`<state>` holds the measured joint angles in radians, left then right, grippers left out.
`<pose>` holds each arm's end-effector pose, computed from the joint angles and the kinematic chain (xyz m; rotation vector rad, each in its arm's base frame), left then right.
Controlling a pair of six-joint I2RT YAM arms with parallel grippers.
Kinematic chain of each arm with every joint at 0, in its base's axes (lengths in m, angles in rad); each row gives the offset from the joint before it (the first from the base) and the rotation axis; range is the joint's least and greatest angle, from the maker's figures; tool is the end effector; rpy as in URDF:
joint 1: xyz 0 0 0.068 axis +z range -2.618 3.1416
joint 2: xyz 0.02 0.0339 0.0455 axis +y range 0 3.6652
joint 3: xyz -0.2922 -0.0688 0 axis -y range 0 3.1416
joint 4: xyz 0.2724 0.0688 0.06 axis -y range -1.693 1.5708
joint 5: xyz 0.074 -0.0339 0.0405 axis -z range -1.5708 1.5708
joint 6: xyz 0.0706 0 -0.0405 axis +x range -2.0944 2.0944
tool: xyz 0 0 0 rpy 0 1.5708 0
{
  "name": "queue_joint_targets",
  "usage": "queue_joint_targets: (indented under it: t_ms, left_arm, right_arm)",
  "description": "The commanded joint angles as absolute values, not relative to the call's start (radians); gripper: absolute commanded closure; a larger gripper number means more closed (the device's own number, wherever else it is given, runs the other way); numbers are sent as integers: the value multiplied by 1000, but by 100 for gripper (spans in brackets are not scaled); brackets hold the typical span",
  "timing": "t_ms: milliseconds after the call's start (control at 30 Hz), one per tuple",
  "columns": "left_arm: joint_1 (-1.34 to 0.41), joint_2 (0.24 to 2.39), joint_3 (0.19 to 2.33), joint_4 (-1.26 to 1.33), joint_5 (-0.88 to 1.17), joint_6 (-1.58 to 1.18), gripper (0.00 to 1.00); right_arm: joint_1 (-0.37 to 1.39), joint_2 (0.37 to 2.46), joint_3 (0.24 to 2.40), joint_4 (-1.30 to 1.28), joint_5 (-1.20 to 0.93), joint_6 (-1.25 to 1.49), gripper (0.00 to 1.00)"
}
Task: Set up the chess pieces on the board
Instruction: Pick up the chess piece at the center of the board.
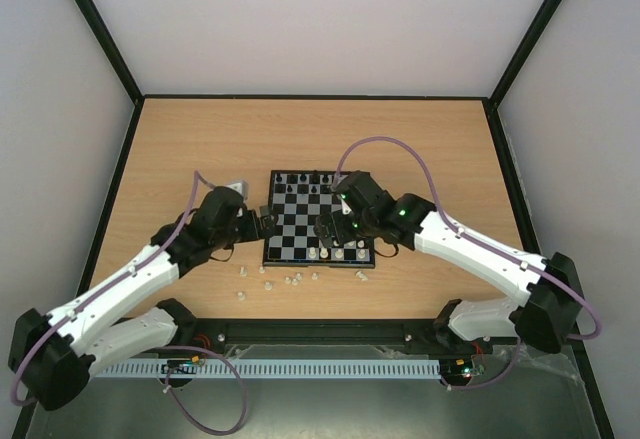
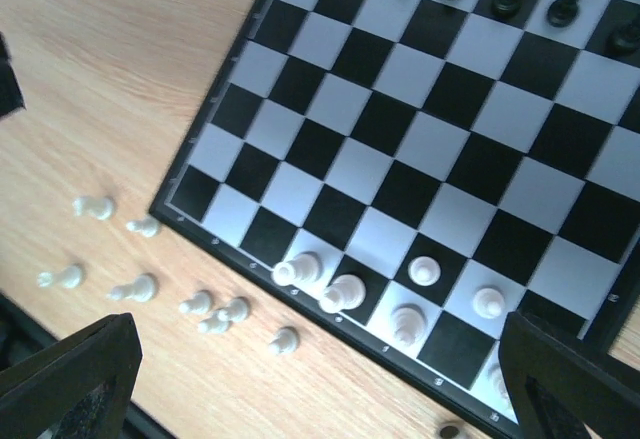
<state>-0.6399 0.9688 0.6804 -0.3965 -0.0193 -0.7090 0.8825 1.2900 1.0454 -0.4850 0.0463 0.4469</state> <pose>0.1971 -0.1450 0.2429 -0.0920 2.3495 -0.6788 0.2093 0.2494 0.2902 -0.4906 2.3309 0.6137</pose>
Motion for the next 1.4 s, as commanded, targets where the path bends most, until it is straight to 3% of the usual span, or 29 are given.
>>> queue_joint_targets:
  t_ms: [0,167,467,767,1133,1367]
  left_arm:
    - [-684,849,623,-421,-43,-771,1]
    - [-695,798,625,-438,-81,-787,0]
    - [-697,886,644,-381,-82,-791,0]
    - [-696,1026,726,-464,-111,-771,0]
    - [-693,953,715,-622,-87,-842,1]
    - [-680,1038,694,-663,-113,-856,1]
  right_arm:
    - [880,1189,965,-430,-64,472,1]
    - [886,1090,743,-237,-157,510,1]
    - [887,1058,619,-56,-84,556,1]
    - [887,1041,656,-126,42,526,2]
    - [888,1056,654,-180,76,544,1]
    - [887,984,654,-215,102,527,1]
